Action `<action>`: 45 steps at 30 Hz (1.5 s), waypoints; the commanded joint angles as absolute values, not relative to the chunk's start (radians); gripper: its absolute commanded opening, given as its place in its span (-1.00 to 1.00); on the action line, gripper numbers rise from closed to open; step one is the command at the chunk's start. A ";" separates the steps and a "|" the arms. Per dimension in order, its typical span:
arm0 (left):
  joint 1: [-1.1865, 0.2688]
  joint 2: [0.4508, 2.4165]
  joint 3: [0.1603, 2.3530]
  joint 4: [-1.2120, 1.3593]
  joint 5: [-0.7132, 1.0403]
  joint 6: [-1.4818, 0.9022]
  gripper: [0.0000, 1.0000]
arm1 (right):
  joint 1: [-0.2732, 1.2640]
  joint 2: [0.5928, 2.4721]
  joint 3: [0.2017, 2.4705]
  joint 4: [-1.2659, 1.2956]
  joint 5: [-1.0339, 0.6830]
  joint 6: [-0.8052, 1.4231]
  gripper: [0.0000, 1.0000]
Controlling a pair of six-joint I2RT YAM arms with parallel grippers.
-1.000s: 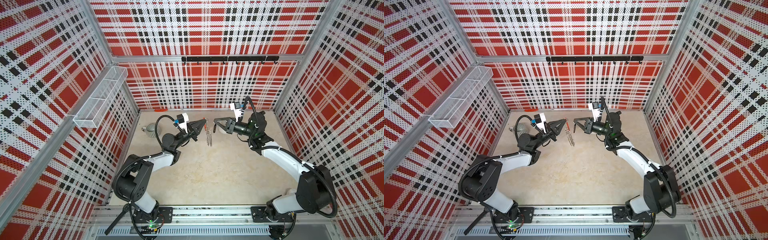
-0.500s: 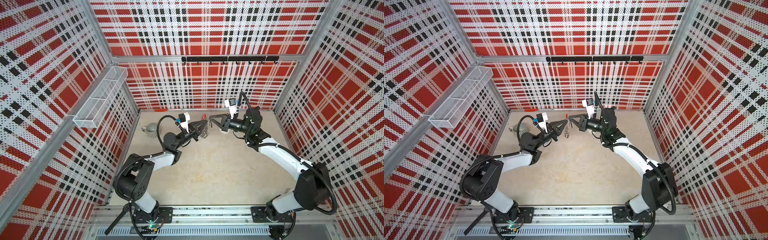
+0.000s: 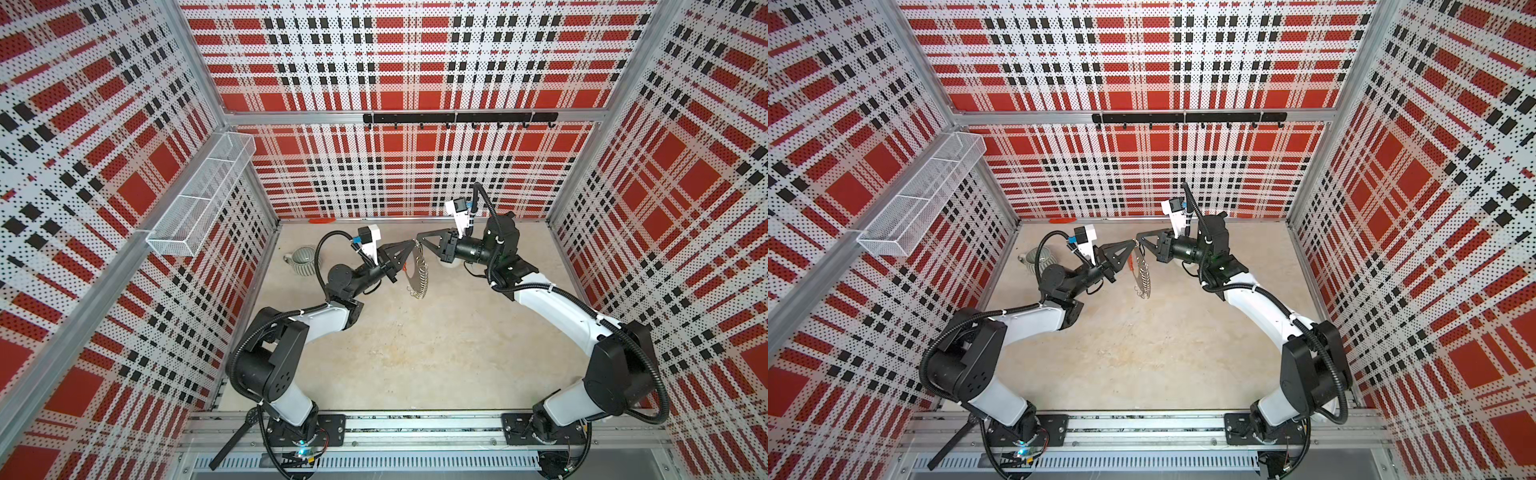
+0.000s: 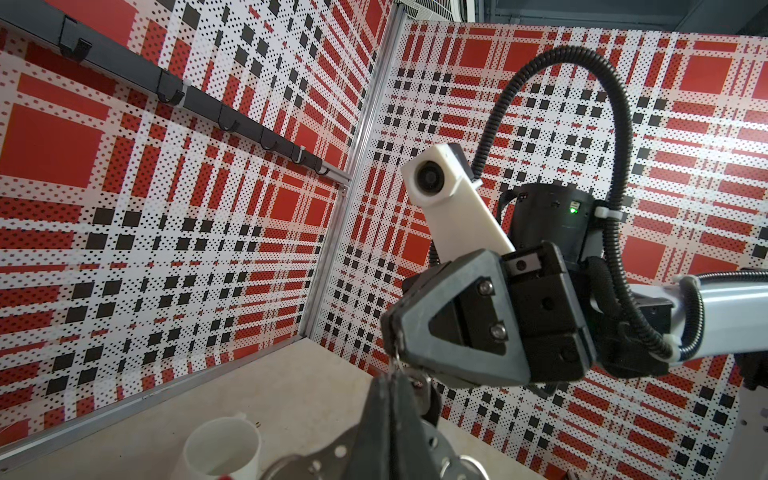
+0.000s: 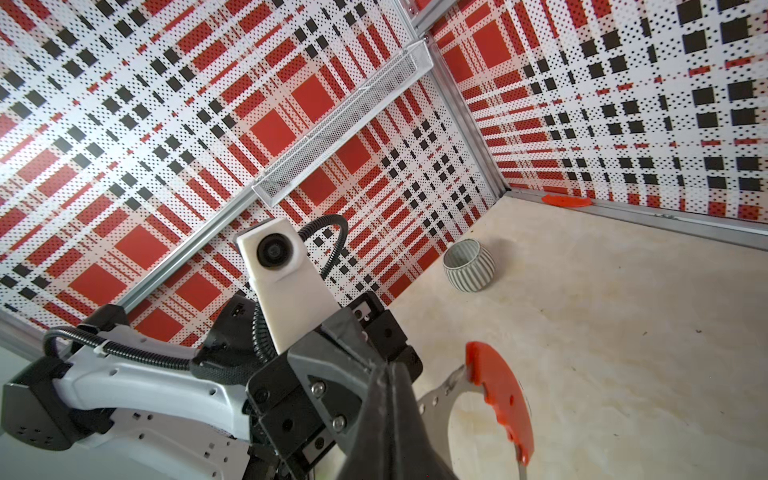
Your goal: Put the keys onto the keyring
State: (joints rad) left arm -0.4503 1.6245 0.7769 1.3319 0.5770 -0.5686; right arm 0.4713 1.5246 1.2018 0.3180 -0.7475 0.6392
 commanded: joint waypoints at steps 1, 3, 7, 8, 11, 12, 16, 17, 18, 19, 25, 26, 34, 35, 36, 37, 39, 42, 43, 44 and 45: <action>-0.453 1.625 0.813 1.364 0.586 -0.569 -1.00 | 0.479 1.540 1.234 0.320 -0.752 0.623 -1.00; -0.453 1.624 0.814 1.364 0.586 -0.571 -1.00 | 0.481 1.543 1.236 0.319 -0.752 0.626 -1.00; -0.454 1.622 0.812 1.363 0.588 -0.573 -1.00 | 0.487 1.549 1.240 0.321 -0.756 0.624 -1.00; -0.454 1.621 0.810 1.363 0.589 -0.572 -1.00 | 0.488 1.549 1.242 0.318 -0.753 0.623 -1.00; -0.454 1.617 0.811 1.364 0.588 -0.572 -1.00 | 0.489 1.553 1.245 0.300 -0.731 0.614 -1.00; -0.454 1.618 0.812 1.363 0.588 -0.571 -1.00 | 0.489 1.555 1.248 0.285 -0.720 0.606 -1.00; -0.454 1.609 0.810 1.364 0.584 -0.568 -1.00 | 0.489 1.549 1.249 0.223 -0.640 0.582 -1.00; -0.454 1.607 0.810 1.364 0.584 -0.566 -1.00 | 0.489 1.548 1.249 0.201 -0.614 0.579 -1.00; -0.454 1.605 0.807 1.364 0.581 -0.563 -1.00 | 0.489 1.547 1.247 0.187 -0.591 0.575 -1.00; -0.454 1.600 0.806 1.364 0.578 -0.562 -1.00 | 0.489 1.546 1.244 0.177 -0.572 0.576 -1.00; -0.453 1.587 0.803 1.362 0.553 -0.555 -1.00 | 0.471 1.534 1.189 0.187 -0.506 0.632 -1.00; -0.452 1.588 0.806 1.361 0.553 -0.557 -1.00 | 0.469 1.532 1.183 0.189 -0.502 0.639 -1.00; -0.466 1.589 0.803 1.379 0.529 -0.518 -1.00 | 0.459 1.558 1.151 0.257 -0.599 0.779 -1.00; -0.469 1.593 0.796 1.398 0.520 -0.511 -1.00 | 0.458 1.567 1.148 0.272 -0.626 0.811 -1.00; -0.472 1.596 0.788 1.425 0.509 -0.506 -1.00 | 0.456 1.575 1.144 0.293 -0.651 0.845 -1.00; -0.471 1.600 0.782 1.450 0.497 -0.503 -1.00 | 0.457 1.581 1.137 0.316 -0.668 0.878 -1.00; -0.473 1.610 0.778 1.500 0.481 -0.506 -1.00 | 0.457 1.592 1.121 0.366 -0.705 0.939 -1.00; -0.474 1.628 0.788 1.548 0.472 -0.509 -1.00 | 0.455 1.600 1.097 0.447 -0.747 1.018 -1.00; -0.474 1.632 0.793 1.556 0.470 -0.512 -1.00 | 0.455 1.603 1.097 0.468 -0.764 1.038 -1.00; -0.476 1.634 0.798 1.562 0.468 -0.515 -1.00 | 0.455 1.607 1.099 0.484 -0.781 1.055 -1.00; -0.478 1.636 0.801 1.564 0.466 -0.517 -1.00 | 0.455 1.611 1.098 0.501 -0.792 1.069 -1.00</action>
